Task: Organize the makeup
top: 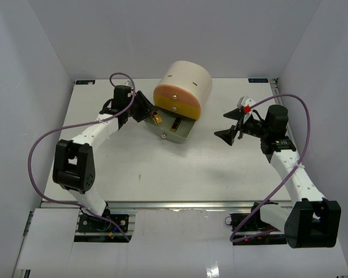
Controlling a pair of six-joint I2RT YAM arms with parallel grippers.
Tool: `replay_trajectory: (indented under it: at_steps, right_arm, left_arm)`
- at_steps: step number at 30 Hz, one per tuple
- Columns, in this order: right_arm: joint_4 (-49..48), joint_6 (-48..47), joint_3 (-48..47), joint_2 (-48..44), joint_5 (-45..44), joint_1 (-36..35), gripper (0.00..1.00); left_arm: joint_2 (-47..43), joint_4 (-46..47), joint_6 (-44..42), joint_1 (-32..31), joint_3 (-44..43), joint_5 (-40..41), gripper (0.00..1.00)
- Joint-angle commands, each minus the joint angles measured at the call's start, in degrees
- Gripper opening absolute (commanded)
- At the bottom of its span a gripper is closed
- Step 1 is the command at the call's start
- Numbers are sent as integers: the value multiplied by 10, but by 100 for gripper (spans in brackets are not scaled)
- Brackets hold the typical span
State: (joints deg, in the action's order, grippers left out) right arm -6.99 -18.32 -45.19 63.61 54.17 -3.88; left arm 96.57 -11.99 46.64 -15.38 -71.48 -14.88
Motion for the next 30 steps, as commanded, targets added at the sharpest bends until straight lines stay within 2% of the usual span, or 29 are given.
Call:
replay_trajectory:
  at_steps: [1, 5, 9, 14, 18, 20, 22, 24, 27, 28, 30]
  right_arm:
    - [-3, -10, 1, 2, 6, 3, 97]
    - [-2, -12, 1, 3, 8, 3, 97]
    - [6, -20, 0, 5, 7, 3, 97]
    - [18, -43, 1, 7, 5, 3, 97]
    - [56, -98, -17, 14, -9, -27, 97]
    - [69, -116, -44, 23, -69, -65, 97]
    - [60, -102, -70, 37, -151, -121, 96]
    - [53, -92, -123, 66, -217, -149, 93]
    - [82, -51, -223, 142, -270, -176, 90]
    - [94, -39, -283, 169, -298, -184, 90]
    - [114, -22, -357, 222, -326, -198, 90]
  left_arm:
    - [0, 40, -10, 1, 4, -34, 74]
    - [-4, 42, -17, 1, 5, -40, 98]
    - [-24, 40, -43, 1, 7, -30, 98]
    - [-138, 53, -124, 5, 62, 34, 98]
    - [-238, 95, -132, 22, 176, 26, 98]
    - [-295, 134, -116, 33, 281, 25, 98]
    - [-356, 167, -106, 44, 348, 11, 98]
    - [-386, 183, -95, 48, 400, 1, 93]
    - [-424, 209, -86, 49, 452, -40, 78]
    - [-431, 221, -84, 49, 464, -54, 73]
    - [-433, 256, -77, 49, 490, -91, 69]
